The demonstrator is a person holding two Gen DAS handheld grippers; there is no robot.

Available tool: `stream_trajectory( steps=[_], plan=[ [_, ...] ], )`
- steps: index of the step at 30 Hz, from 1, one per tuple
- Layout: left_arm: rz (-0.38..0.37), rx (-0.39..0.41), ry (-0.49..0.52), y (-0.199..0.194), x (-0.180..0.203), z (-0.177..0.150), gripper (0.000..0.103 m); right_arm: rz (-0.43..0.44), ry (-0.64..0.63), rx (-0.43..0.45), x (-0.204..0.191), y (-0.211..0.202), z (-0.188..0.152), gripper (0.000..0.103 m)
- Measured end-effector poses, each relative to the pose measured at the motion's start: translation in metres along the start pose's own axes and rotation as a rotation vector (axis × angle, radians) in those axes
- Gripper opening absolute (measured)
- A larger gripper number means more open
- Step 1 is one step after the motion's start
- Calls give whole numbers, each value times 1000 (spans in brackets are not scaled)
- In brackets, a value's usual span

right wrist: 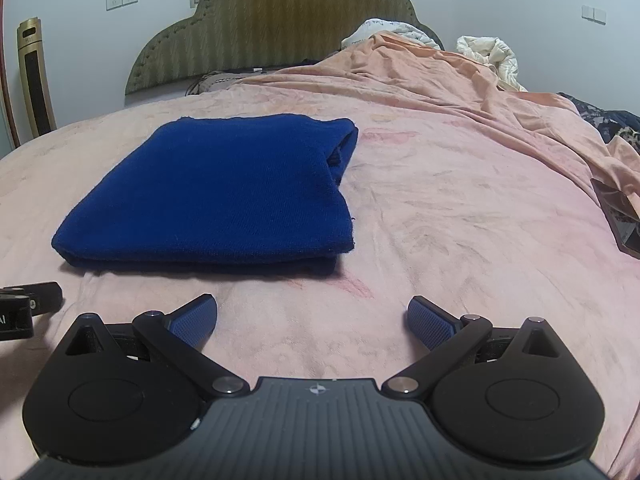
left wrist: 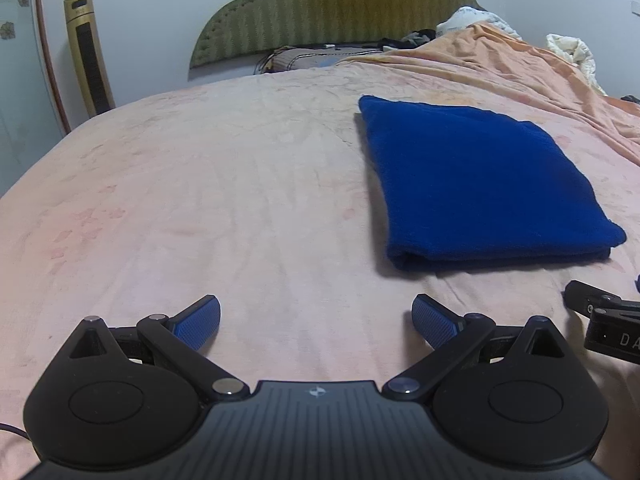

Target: Fold small clothes

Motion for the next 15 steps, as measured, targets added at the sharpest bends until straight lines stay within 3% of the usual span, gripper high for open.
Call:
stream_trajectory(
  steps=[15],
  plan=[
    [-3,-3,8,-3,-2,2,103,-5,-21,-5,-4,1,0,103]
  ],
)
Point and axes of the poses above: each gripper's, at about its wrist camera, not at the fingertips, and y roughly the way its jaws point, x to its right, z to its top, the point moved 4 cm from there along y, roughly the way its jaws point
